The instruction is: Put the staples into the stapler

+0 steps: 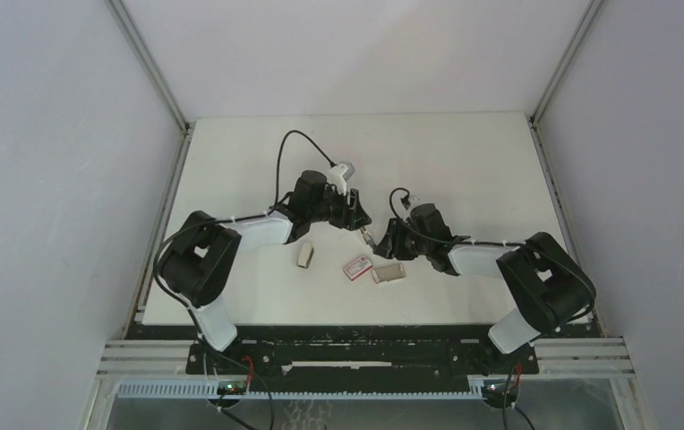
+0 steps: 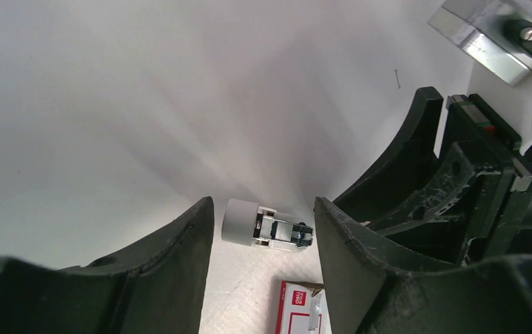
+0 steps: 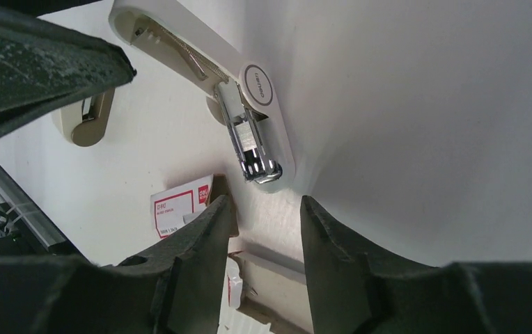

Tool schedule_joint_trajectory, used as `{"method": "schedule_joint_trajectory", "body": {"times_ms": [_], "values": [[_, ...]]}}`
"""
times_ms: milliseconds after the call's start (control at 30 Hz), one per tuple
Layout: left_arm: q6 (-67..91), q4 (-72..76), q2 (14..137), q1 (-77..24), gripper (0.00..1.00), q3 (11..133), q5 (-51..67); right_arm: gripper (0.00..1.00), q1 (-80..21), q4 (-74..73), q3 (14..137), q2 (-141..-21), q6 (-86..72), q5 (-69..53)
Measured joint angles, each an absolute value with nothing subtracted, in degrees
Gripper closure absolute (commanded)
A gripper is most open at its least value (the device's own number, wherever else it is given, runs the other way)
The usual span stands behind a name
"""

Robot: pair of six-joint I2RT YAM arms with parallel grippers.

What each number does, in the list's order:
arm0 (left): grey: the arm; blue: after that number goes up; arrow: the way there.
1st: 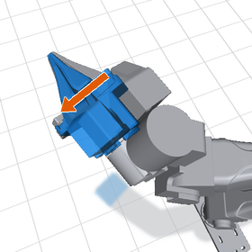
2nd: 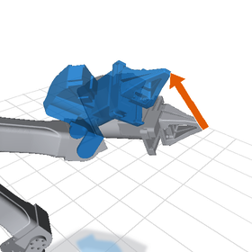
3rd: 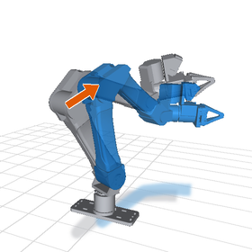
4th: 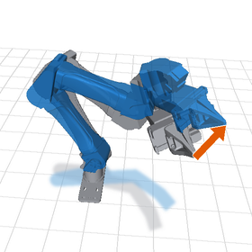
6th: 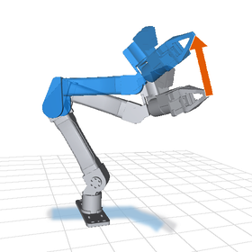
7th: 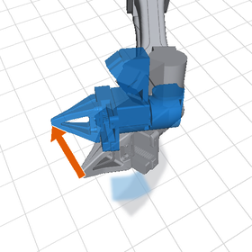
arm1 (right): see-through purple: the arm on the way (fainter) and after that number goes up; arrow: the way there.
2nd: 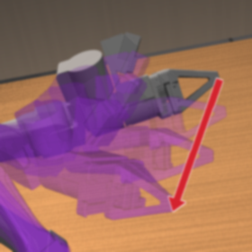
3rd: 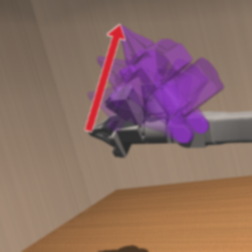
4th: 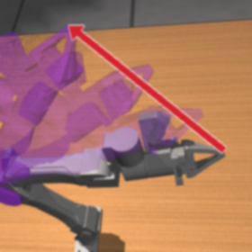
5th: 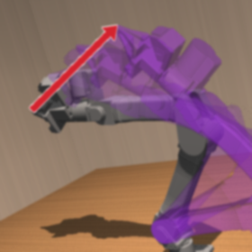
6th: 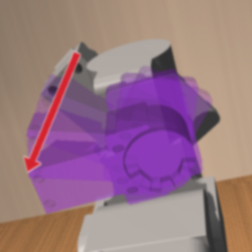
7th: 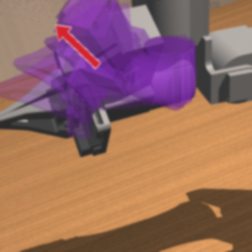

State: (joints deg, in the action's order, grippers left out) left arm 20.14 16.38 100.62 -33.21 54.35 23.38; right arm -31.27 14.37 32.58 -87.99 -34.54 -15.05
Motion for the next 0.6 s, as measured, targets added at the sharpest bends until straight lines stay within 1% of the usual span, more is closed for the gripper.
{"method": "schedule_joint_trajectory", "body": {"times_ms": [233, 400, 600], "values": [[19.03, 15.94, 101.34, -33.61, 0.42, 54.57, 23.29, 0.63, -31.86, 16.75, 34.39, -92.4, -35.35, -16.71], [17.91, 15.35, 102.26, -34.2, 0.45, 55.11, 23.62, 0.66, -31.88, 17.87, 35.05, -93.76, -35.75, -16.84], [17.3, 14.98, 102.48, -35.33, 0.46, 55.11, 24.43, 0.7, -31.83, 18.9, 35.33, -94.74, -35.88, -16.8]]}}
